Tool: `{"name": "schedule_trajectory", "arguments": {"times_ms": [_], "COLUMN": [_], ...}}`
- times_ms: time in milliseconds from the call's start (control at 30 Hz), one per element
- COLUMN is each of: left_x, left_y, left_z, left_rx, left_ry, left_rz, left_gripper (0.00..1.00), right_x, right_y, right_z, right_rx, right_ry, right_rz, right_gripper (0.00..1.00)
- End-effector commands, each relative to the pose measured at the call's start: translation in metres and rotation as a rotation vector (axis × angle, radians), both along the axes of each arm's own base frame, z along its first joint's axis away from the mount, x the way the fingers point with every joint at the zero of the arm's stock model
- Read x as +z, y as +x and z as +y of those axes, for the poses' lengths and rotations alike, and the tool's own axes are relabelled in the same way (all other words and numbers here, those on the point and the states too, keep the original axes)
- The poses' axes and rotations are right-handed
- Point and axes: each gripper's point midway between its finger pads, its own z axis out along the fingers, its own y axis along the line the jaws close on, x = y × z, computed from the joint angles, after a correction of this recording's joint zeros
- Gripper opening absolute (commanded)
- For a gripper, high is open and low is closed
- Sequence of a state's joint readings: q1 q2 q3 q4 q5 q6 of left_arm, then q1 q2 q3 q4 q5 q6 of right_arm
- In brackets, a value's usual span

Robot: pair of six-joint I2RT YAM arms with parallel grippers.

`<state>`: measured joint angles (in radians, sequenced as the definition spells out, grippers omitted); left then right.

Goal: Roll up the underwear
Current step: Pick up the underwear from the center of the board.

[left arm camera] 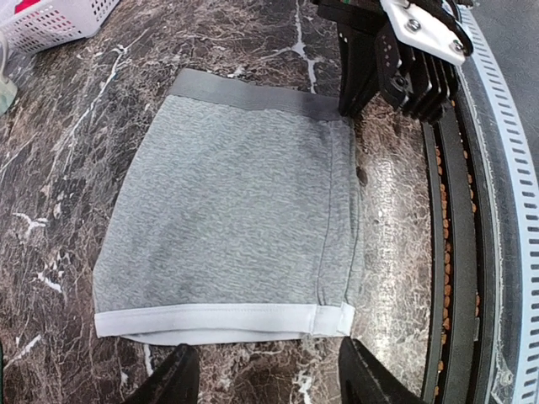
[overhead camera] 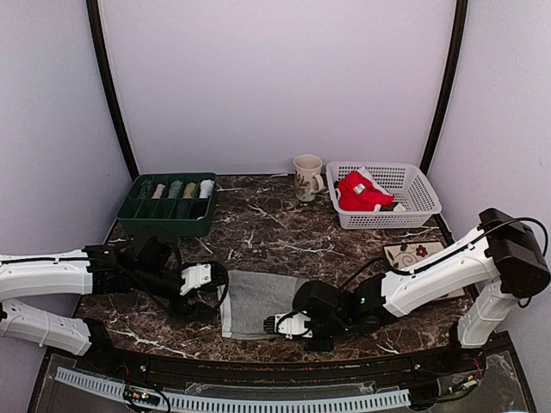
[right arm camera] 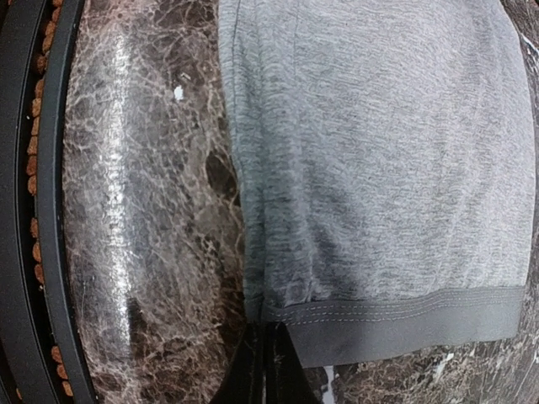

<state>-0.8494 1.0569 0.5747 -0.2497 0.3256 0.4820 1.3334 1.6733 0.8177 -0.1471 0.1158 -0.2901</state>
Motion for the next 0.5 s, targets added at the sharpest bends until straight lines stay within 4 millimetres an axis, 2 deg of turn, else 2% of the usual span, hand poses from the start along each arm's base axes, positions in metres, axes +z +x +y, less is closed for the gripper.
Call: {"name": "schedule_trajectory", "arguments": {"times_ms": [0, 167, 300, 467], "left_x": [-0.013, -0.023, -0.032, -0.047], "left_y": [-0.021, -0.039, -0.048, -0.048], "left_z": [0.005, -0.005, -0.016, -0.026], "left_rx": [-0.107, -0.205, -0.261, -0.297], "left_ry": [0.033, 0.037, 0.056, 0.083], "left_rz": [0.026, 0.035, 0.018, -0.017], "left_gripper": [0.57, 0.47, 0.41, 0.36], "right_x": [0.0, 0.016, 0.018, 0.014], "right_y": [-0.003, 0.001, 0.004, 0.002], "right_z": [-0.021, -0.011, -0.01, -0.014], "right_rx": [-0.04, -0.058, -0.075, -0.081], "right_ry": [-0.061, 0.002, 0.013, 0.004], "right_rz": [0.013, 0.012, 0.019, 0.03], "right_gripper": [0.0, 0.0, 0.0, 0.0]}}
